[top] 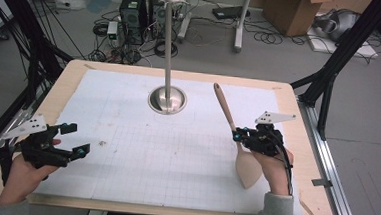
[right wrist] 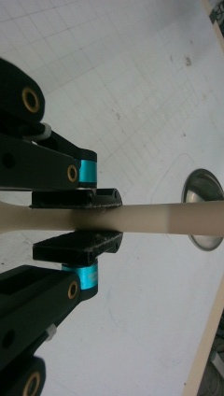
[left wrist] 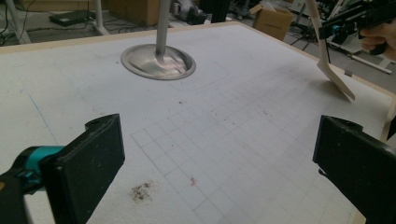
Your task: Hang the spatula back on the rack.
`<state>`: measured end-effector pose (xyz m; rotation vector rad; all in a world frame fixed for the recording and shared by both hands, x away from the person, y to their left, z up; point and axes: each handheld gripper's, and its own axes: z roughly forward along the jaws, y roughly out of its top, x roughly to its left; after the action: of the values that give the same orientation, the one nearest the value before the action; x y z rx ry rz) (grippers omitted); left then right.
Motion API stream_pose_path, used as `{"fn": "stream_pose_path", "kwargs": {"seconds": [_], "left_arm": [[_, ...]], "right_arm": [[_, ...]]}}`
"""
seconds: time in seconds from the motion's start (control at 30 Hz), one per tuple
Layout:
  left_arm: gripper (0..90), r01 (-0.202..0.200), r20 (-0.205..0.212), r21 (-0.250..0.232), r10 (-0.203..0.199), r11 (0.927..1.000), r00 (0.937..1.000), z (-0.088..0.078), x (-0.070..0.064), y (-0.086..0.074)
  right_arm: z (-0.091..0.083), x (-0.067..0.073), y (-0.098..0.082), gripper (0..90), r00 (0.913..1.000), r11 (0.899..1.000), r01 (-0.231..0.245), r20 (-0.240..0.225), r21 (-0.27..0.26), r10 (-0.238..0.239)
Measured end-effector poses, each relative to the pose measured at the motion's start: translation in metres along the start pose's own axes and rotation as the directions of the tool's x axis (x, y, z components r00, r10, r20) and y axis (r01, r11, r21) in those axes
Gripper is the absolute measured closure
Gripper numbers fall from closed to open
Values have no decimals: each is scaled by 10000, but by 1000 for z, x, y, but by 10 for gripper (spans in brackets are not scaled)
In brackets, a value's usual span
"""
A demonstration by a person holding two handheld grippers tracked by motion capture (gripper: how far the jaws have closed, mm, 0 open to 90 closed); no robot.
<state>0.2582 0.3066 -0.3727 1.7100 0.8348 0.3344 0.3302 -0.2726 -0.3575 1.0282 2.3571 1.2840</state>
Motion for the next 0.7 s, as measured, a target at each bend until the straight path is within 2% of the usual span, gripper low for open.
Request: {"fn": "stream_pose_path", "kwargs": {"seconds": [0.7], "left_arm": [[26, 30, -7, -22, -30, 10000, 10000, -2, 2, -1]], "right_arm": [[-9, 7, 31, 785, 9998, 9987, 193, -20, -462, -194]]}}
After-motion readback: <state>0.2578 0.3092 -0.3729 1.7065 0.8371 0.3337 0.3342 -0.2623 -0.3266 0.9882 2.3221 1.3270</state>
